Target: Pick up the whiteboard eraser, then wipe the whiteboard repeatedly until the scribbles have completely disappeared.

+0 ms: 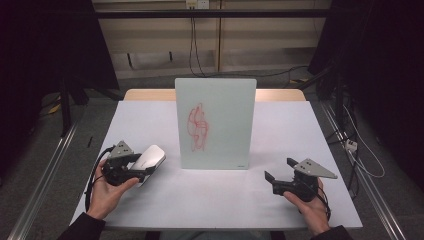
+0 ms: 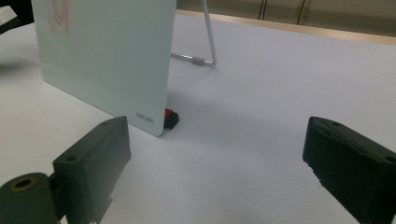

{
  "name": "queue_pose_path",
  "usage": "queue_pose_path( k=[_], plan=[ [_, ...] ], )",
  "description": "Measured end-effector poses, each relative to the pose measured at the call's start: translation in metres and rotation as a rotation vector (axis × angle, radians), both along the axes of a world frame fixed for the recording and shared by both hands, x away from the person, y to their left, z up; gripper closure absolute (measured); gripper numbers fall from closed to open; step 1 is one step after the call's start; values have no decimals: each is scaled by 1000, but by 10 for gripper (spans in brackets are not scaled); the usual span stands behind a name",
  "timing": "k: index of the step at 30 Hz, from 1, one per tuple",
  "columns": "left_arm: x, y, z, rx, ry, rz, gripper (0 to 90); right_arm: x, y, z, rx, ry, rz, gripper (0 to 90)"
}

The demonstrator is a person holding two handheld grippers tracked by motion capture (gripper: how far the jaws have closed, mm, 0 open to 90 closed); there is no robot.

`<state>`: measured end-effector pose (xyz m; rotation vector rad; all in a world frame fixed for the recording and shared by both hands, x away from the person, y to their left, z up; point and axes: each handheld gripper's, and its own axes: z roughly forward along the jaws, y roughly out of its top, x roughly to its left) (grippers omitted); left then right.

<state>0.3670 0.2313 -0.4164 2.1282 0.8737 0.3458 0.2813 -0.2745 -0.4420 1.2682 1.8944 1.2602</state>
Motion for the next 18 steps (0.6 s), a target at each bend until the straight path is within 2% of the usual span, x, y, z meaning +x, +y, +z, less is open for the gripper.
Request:
queue_pose_path(
  k=[12,18],
  plan=[
    [-10,3,7,-103,-45,59,311,-2,0,1,-2,-10,7,75],
    [-16,2,11,-129,-63,64,311,0,1,1,3,-4,7,75]
  ],
)
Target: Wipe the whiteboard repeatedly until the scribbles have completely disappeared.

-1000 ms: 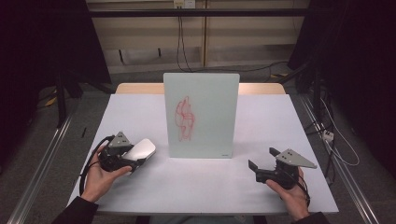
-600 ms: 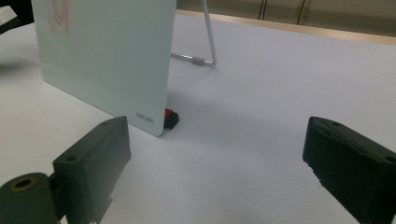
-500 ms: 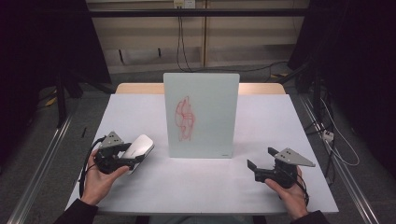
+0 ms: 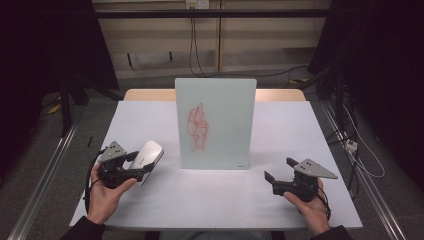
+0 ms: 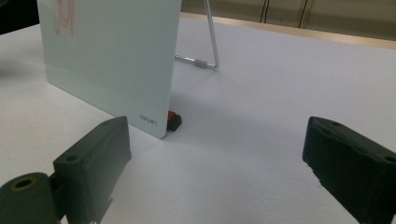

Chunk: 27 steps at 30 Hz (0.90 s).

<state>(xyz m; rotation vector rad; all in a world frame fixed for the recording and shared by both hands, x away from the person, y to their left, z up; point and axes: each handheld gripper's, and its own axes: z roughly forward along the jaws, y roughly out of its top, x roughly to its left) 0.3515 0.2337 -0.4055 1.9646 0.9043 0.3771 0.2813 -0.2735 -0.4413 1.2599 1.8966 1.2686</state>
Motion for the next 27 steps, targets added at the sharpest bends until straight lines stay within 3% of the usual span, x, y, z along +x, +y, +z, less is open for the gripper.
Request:
queue_pose_path(
  k=[3,7,16,27],
  plan=[
    [-3,-1,1,-6,-22,1,311,1,0,0,3,4,0,74],
    [-7,-2,0,-41,-19,5,311,1,0,0,7,2,-4,73],
    [-15,-9,9,-33,-81,6,311,0,-1,0,5,-3,4,72],
    [-21,-17,16,-65,-117,0,311,0,0,0,2,0,7,73]
  ],
)
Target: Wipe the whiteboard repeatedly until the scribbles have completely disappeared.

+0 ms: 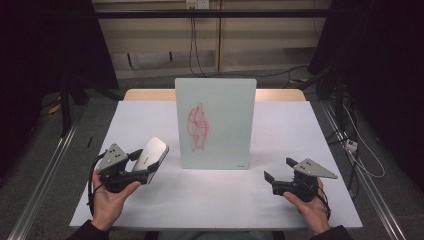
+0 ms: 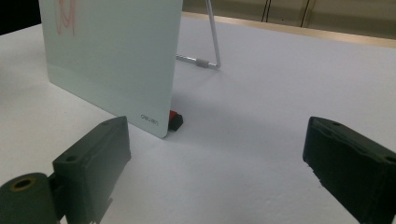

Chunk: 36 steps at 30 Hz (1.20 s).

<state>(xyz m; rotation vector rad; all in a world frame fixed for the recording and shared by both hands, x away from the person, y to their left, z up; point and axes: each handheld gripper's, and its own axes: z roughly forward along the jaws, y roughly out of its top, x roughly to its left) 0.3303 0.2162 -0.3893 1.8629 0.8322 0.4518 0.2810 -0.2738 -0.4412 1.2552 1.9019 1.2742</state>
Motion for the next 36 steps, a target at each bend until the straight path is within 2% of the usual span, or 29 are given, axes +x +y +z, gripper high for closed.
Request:
queue_pose_path(
  k=[7,10,15,21,28,36],
  plan=[
    [-3,-7,3,3,-36,-2,311,0,0,0,4,-2,2,72],
    [-6,-12,6,16,-43,-10,311,0,0,0,2,-3,2,72],
    [-7,-19,10,34,-75,-30,310,0,0,0,6,-1,2,73],
    [-3,-26,16,14,-98,-37,311,0,0,0,5,-1,3,72],
    [3,-34,28,25,-125,-33,311,0,0,0,8,-2,5,72],
    [7,-42,41,9,-162,-42,311,0,0,0,8,0,3,72]
  ],
)
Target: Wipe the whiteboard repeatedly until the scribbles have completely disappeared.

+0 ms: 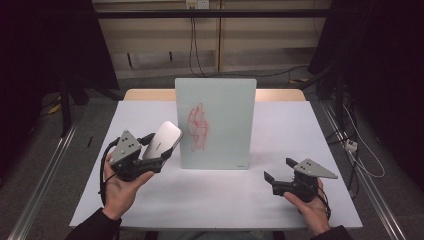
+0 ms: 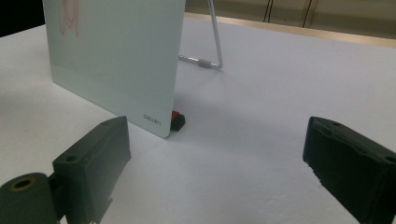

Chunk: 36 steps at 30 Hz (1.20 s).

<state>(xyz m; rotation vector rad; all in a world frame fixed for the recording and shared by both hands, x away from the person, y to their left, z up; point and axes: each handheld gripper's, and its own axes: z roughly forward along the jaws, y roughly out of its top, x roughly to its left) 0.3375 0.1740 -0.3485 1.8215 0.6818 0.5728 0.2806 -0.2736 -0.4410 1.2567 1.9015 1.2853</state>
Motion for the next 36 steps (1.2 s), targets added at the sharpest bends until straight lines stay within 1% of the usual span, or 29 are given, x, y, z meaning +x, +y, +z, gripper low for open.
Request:
queue_pose_path(
  k=[2,5,7,10,12,14,16,17,19,22,24,25,27,30,31,33,36],
  plan=[
    [1,-3,0,2,0,-2,311,0,0,0,1,1,-1,72],
    [2,-7,-2,19,-4,-5,311,0,0,0,-1,-1,1,72],
    [4,-10,-2,14,-1,-12,311,0,0,0,-3,0,1,72],
    [5,-14,-1,25,-15,-21,311,0,0,0,0,0,0,72],
    [6,-17,2,23,-29,-20,311,0,0,0,-1,0,0,72],
    [7,-19,4,27,-37,-29,311,0,0,0,1,0,1,72],
    [7,-22,5,41,-48,-37,311,0,0,0,0,1,0,72],
    [8,-23,5,38,-49,-47,311,0,0,0,0,0,1,72],
    [9,-26,5,55,-52,-57,311,0,0,0,0,1,1,72],
    [9,-30,4,68,-68,-68,311,0,0,0,0,0,2,72],
    [10,-32,5,80,-74,-66,311,0,0,0,-1,1,1,71],
    [12,-32,5,74,-82,-64,311,0,0,0,0,1,1,71],
    [14,-32,7,69,-85,-59,311,0,0,0,-1,0,2,71],
    [18,-32,12,79,-98,-70,311,0,0,0,0,1,3,71],
    [20,-32,14,77,-96,-71,311,0,0,0,-1,2,3,71],
    [23,-33,16,92,-116,-60,311,0,0,0,-1,1,3,71],
    [28,-34,19,79,-133,-63,311,0,0,0,0,1,4,71]
  ],
)
